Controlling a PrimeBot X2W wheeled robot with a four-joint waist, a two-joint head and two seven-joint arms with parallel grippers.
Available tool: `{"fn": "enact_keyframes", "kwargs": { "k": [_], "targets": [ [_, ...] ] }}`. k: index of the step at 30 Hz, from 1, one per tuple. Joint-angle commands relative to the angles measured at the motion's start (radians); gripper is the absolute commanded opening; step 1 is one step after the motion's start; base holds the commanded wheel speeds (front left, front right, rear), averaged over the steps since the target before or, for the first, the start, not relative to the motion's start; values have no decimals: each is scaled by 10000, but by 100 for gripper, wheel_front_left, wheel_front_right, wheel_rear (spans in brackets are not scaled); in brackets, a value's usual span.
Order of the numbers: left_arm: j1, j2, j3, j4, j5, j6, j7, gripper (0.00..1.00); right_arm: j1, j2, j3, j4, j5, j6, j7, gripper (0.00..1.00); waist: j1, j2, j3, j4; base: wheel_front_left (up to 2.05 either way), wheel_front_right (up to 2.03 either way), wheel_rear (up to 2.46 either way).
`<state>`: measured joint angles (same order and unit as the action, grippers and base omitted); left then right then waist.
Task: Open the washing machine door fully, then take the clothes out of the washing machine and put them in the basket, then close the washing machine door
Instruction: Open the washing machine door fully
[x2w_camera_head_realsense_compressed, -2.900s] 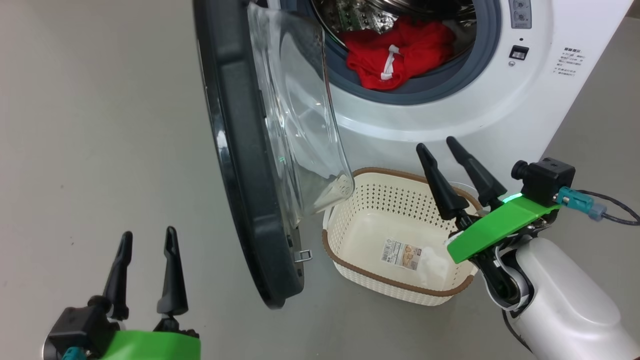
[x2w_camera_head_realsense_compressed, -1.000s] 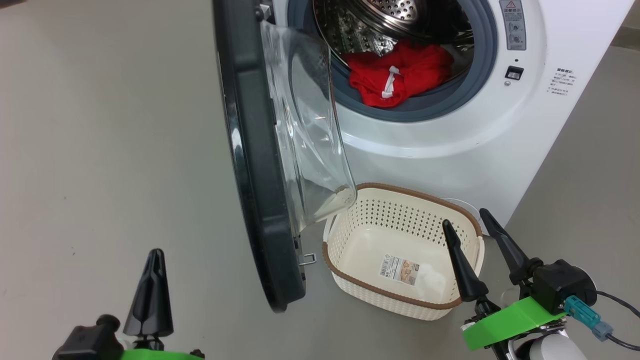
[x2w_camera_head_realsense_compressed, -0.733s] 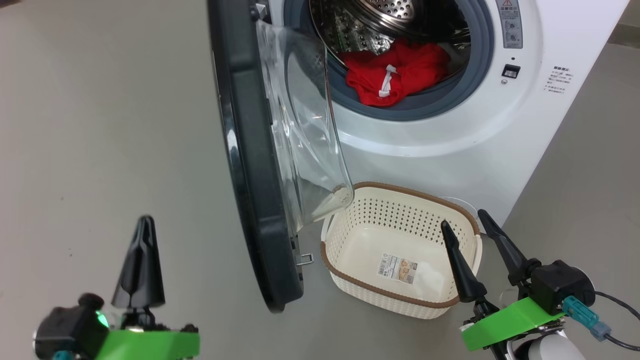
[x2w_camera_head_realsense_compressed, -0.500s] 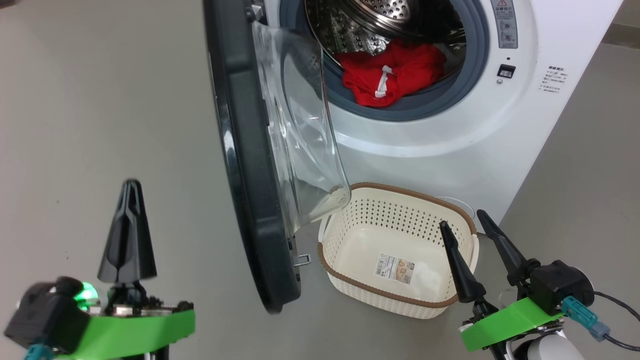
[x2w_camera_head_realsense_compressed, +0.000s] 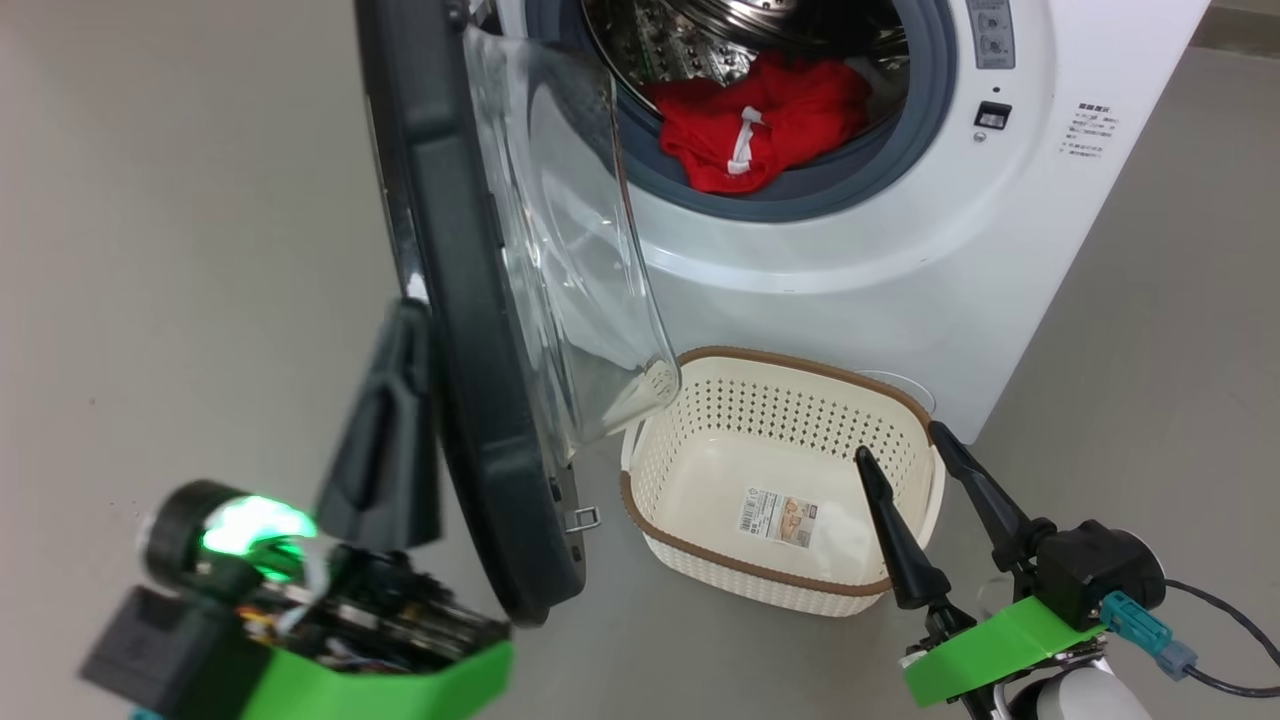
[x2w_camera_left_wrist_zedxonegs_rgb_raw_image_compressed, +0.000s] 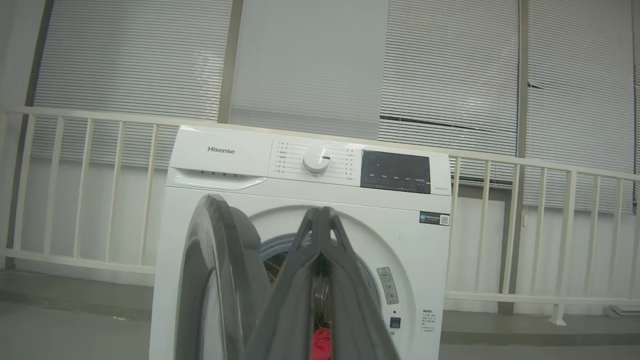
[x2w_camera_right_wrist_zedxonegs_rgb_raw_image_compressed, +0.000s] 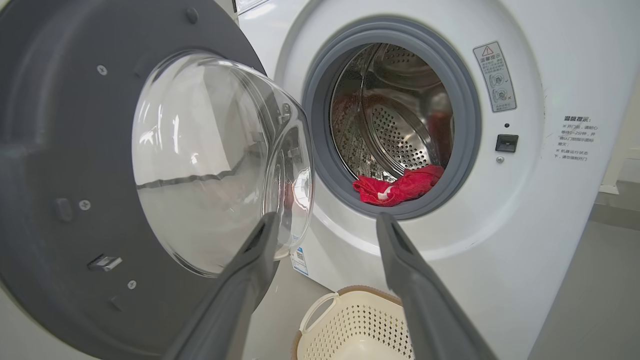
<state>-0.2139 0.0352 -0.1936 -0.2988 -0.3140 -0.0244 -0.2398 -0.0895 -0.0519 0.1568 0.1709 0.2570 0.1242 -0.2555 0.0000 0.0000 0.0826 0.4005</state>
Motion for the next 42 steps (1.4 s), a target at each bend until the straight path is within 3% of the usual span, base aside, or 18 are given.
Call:
{"fn": "enact_keyframes", "kwargs": {
  "k": [1, 10, 19, 42],
  "targets": [
    [-356, 150, 172, -288, -66, -60, 66, 0, -405, 16, 253, -214, 154, 65, -63, 100, 0, 0, 31, -37, 0, 0, 0],
    [-64, 348, -932, 684, 160, -223, 1109, 0, -609, 16, 359, -229, 194, 65, -63, 100, 0, 0, 168, -280, 0, 0, 0],
    [335, 305, -1194, 1638, -772, -346, 1838, 0, -514, 16, 322, -263, 289, 65, -63, 100, 0, 0, 41, -308, 0, 0, 0],
    [570, 681, -635, 2881, -959, 421, 2220, 0, -386, 16, 597, -250, 352, 65, -63, 100, 0, 0, -142, -54, 0, 0, 0]
  ]
}}
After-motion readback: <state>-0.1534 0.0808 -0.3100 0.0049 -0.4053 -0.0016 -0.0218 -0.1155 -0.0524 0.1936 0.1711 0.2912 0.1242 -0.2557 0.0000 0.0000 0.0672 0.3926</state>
